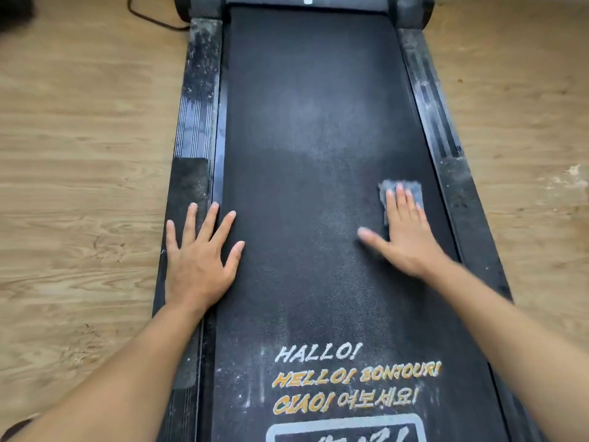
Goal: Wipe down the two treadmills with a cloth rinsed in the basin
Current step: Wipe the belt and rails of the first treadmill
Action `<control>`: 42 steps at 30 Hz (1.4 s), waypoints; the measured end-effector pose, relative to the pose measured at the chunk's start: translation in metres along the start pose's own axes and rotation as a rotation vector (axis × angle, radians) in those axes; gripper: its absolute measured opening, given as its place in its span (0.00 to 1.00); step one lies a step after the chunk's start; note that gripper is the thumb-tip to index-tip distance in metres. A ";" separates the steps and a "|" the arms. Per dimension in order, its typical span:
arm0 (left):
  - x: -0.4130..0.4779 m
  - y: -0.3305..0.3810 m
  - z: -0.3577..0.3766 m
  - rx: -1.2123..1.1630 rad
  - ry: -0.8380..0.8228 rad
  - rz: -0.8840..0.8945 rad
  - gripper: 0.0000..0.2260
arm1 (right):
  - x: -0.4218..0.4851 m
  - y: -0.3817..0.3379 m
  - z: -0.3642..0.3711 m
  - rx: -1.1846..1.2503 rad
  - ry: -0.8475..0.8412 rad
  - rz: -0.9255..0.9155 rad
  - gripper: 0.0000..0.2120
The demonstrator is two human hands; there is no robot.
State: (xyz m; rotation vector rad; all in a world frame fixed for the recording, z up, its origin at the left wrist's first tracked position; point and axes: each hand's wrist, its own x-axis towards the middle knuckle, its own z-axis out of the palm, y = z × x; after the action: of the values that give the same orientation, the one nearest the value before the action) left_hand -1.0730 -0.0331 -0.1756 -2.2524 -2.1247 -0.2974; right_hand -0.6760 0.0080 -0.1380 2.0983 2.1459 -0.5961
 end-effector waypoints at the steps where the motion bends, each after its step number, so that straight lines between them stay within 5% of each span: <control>1: -0.001 0.000 -0.001 0.001 0.002 -0.003 0.29 | -0.034 0.001 0.010 -0.006 -0.019 -0.035 0.56; 5: 0.000 0.000 -0.003 -0.021 0.005 0.001 0.29 | -0.129 0.013 0.027 0.008 -0.075 -0.179 0.43; 9: 0.003 0.003 -0.004 -0.019 -0.011 -0.001 0.29 | -0.084 0.028 -0.013 0.017 0.081 -0.188 0.32; 16: 0.001 0.003 -0.004 -0.007 -0.013 -0.003 0.29 | -0.014 0.018 -0.052 -0.146 -0.328 -0.137 0.08; 23: 0.003 0.003 -0.004 0.015 -0.014 0.001 0.29 | 0.075 0.040 -0.126 0.238 0.318 -0.004 0.09; 26: 0.001 0.002 -0.003 0.020 -0.007 0.001 0.29 | 0.101 0.044 -0.135 0.075 0.457 -0.062 0.09; 31: 0.002 0.003 0.000 0.025 0.001 0.001 0.29 | 0.091 0.045 -0.079 -0.071 0.154 0.039 0.06; 34: 0.001 0.002 0.000 0.029 0.003 0.006 0.29 | 0.085 0.040 -0.061 -0.065 0.355 0.119 0.07; 36: 0.002 0.002 0.001 0.032 0.007 0.007 0.29 | 0.097 0.041 -0.059 -0.071 0.453 0.101 0.15; 40: 0.000 0.002 0.002 0.024 0.021 0.005 0.28 | 0.122 0.040 -0.048 -0.066 0.167 0.129 0.43; 42: 0.001 0.002 0.002 0.016 0.024 0.008 0.28 | 0.124 0.033 -0.037 -0.035 0.171 0.201 0.49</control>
State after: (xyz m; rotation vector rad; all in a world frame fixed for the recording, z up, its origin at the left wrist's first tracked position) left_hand -1.0706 -0.0321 -0.1774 -2.2363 -2.0983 -0.3043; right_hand -0.6434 0.1367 -0.1514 2.3858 1.9720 -0.3693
